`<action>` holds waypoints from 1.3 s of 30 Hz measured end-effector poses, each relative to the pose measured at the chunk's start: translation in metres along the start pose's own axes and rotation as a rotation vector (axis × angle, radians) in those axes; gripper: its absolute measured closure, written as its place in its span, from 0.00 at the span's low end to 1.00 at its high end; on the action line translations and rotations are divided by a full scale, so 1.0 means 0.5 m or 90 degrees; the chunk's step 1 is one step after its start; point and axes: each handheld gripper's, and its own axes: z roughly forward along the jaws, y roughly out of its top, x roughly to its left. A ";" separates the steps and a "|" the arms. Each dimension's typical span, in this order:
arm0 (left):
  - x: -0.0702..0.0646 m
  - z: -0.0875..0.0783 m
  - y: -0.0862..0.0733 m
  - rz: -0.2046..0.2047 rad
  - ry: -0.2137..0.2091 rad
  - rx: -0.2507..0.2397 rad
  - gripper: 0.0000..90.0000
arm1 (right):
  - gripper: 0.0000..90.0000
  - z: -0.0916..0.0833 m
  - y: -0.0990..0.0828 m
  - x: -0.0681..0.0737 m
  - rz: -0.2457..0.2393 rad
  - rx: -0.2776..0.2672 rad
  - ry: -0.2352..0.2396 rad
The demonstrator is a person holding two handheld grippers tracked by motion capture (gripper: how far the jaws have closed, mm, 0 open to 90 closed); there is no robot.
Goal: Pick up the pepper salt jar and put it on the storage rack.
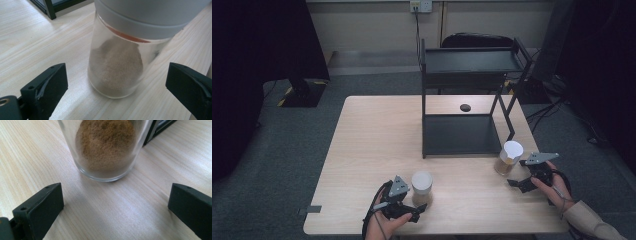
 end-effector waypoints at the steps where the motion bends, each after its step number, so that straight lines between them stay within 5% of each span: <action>1: 0.000 0.000 0.000 0.000 0.000 0.000 0.04 | 0.00 0.000 0.000 0.000 0.000 0.000 0.000; 39: 0.004 0.027 0.034 -0.014 -0.012 -0.040 0.05 | 0.00 0.000 0.000 0.000 0.000 0.000 0.000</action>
